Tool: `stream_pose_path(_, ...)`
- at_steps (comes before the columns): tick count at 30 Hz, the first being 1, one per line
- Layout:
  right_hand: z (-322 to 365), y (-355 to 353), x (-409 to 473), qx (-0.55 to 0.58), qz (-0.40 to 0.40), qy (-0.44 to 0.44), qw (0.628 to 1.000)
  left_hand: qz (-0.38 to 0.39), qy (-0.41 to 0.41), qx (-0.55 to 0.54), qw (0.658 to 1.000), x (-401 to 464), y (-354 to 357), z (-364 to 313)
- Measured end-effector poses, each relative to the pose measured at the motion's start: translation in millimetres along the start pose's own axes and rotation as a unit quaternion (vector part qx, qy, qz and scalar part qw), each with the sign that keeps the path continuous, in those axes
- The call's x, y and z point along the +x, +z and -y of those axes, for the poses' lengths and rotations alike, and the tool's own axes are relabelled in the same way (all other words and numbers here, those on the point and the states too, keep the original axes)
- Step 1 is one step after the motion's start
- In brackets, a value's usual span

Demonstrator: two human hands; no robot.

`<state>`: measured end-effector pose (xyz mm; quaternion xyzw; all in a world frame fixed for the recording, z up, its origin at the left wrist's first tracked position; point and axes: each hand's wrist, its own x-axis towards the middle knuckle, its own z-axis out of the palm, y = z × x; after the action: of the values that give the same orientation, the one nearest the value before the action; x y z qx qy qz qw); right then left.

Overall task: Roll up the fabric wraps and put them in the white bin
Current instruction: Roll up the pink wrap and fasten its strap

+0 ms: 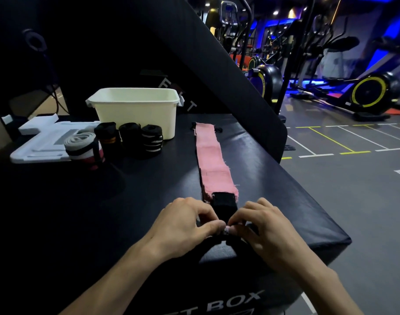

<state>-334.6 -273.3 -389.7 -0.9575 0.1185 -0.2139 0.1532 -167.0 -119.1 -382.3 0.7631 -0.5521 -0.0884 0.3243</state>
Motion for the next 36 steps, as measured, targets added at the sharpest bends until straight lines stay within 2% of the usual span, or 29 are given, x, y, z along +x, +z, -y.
stream_pose_path(3,-1,0,3,0.022,0.004,0.001,1.0,-0.043,0.029,0.005,0.999,-2,0,0)
stream_pose_path(8,0,3,1,0.055,-0.009,0.014,0.998,-0.027,0.041,0.034,0.998,-1,-3,3)
stream_pose_path(13,2,9,-1,0.02,-0.063,0.002,0.998,-0.017,0.026,0.015,0.999,3,-2,6)
stream_pose_path(21,-3,14,-1,-0.039,-0.088,-0.022,0.995,-0.023,-0.002,-0.003,1.0,10,0,6)
stream_pose_path(30,1,9,6,-0.103,-0.085,-0.026,0.991,-0.031,0.03,0.073,0.996,9,-4,3)
stream_pose_path(36,-1,0,-3,-0.032,-0.019,0.005,0.999,0.025,0.007,-0.001,1.0,8,-2,1)
